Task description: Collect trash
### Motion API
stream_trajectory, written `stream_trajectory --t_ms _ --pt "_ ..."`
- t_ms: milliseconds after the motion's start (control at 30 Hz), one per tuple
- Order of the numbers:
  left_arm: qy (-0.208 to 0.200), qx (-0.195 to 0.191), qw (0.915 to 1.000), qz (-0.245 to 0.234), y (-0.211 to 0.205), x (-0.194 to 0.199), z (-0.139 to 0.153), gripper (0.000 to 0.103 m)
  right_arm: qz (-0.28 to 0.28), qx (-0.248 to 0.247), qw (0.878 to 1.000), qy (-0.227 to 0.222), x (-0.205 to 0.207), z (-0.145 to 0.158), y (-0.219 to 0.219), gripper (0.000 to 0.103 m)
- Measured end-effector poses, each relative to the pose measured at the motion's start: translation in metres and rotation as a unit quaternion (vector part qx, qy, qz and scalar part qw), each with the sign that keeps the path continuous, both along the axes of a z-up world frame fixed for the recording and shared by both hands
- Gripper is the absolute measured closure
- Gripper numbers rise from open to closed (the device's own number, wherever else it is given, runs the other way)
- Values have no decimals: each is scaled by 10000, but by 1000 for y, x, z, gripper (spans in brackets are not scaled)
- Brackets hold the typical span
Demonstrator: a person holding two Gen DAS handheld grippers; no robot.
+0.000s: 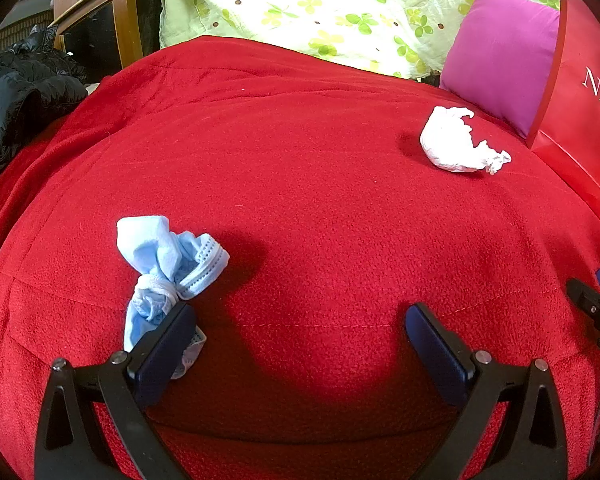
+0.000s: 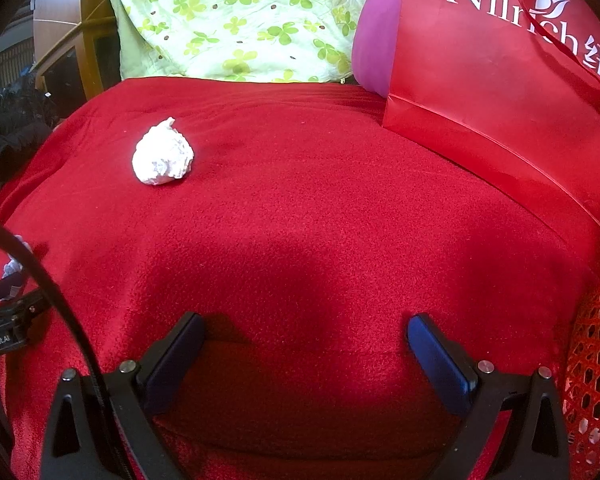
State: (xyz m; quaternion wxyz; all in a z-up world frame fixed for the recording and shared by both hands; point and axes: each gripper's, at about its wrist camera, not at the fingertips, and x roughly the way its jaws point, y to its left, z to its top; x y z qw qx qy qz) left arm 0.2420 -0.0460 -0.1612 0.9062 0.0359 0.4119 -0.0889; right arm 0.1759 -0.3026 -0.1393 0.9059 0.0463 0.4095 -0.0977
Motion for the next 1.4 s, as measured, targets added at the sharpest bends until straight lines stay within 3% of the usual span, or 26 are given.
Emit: stream_trajectory --t_ms 767,1167,1400 --pt "2 7 10000 5 -1 -1 0 0 10 27 10000 -29 -1 0 -2 0" --pt "362 -40 9993 99 -5 -3 7 0 -7 -40 10000 58 2 1 1 0" --pt "336 -230 9992 27 -2 -37 23 0 -18 -61 10000 73 3 2 2 0"
